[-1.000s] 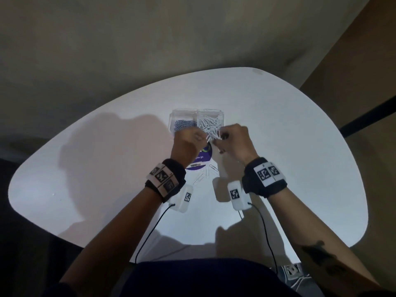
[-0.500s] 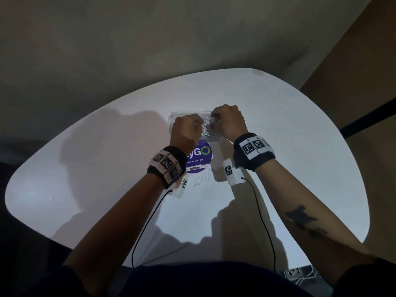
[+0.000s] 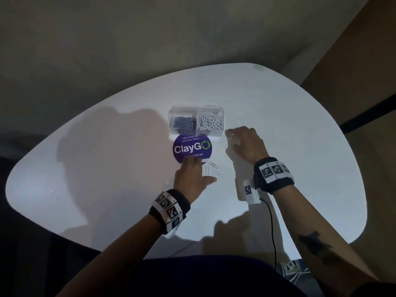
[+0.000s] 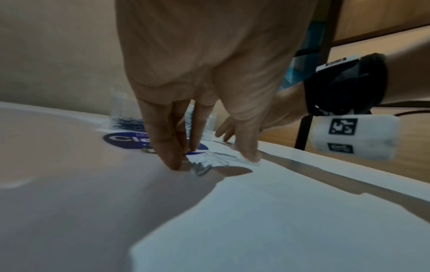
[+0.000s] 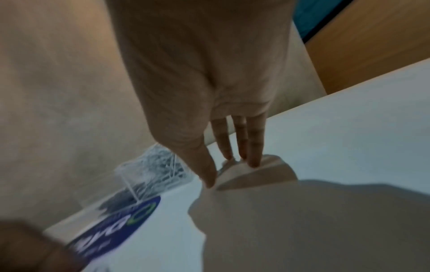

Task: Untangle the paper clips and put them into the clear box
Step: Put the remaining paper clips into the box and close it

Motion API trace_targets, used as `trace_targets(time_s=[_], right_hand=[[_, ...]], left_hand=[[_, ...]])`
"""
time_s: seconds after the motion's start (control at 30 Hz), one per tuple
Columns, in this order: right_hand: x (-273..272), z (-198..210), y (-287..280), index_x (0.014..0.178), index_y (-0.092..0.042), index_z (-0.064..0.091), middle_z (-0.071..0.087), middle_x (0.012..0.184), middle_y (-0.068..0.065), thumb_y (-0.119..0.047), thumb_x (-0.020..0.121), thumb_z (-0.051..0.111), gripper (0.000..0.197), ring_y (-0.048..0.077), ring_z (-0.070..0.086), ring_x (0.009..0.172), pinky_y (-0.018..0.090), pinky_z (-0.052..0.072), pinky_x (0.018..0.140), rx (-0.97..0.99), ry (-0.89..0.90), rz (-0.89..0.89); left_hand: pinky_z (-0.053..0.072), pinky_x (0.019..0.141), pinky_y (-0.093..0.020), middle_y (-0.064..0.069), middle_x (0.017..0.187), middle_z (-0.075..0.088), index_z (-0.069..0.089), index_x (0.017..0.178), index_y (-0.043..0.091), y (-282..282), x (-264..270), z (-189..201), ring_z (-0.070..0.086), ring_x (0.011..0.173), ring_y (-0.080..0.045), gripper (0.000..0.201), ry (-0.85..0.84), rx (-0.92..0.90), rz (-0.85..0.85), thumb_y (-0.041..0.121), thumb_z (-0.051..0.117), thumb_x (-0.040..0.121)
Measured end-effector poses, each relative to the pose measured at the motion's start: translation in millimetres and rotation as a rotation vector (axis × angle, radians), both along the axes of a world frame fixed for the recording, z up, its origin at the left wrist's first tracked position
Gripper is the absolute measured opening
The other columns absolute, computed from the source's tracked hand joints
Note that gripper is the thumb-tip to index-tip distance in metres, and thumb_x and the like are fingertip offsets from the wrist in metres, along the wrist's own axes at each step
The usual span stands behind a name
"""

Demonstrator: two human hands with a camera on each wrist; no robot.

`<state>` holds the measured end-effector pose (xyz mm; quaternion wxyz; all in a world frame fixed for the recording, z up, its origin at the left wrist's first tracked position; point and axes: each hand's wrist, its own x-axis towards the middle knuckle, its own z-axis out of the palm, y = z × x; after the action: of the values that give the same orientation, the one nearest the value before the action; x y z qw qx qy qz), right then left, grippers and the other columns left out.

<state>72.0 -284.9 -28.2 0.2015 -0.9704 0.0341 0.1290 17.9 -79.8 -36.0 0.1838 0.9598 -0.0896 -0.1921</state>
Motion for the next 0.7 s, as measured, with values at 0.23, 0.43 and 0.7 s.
trace_targets(time_s=[0.23, 0.43, 0.7], right_hand=[[-29, -11, 12, 0.082, -0.003, 0.064, 0.056, 0.084, 0.014, -0.001, 0.08, 0.051, 0.014, 0.035, 0.058, 0.072, 0.032, 0.038, 0.057, -0.116, -0.113, 0.134], [-38, -10, 14, 0.071, -0.017, 0.051, 0.05, 0.071, -0.001, -0.016, 0.081, 0.056, 0.011, 0.029, 0.054, 0.069, 0.029, 0.035, 0.053, -0.022, -0.152, -0.052], [-54, -19, -6, 0.083, -0.003, 0.063, 0.054, 0.08, 0.009, -0.003, 0.081, 0.056, 0.008, 0.03, 0.055, 0.073, 0.032, 0.042, 0.058, -0.001, -0.124, -0.068]], left_hand=[[0.049, 0.074, -0.035, -0.006, 0.098, 0.062, 0.066, 0.095, 0.005, 9, -1, -14, 0.058, 0.094, -0.027, 0.021, -0.129, -0.096, -0.124, -0.007, 0.066, 0.078], [0.04, 0.076, -0.023, 0.004, 0.104, 0.066, 0.065, 0.109, 0.017, 15, 4, -18, 0.054, 0.102, -0.018, 0.024, -0.09, -0.157, -0.023, 0.006, 0.062, 0.087], [0.04, 0.061, -0.032, -0.014, 0.095, 0.061, 0.056, 0.095, 0.002, 19, -7, -15, 0.055, 0.091, -0.031, 0.023, -0.21, -0.068, 0.014, 0.004, 0.073, 0.079]])
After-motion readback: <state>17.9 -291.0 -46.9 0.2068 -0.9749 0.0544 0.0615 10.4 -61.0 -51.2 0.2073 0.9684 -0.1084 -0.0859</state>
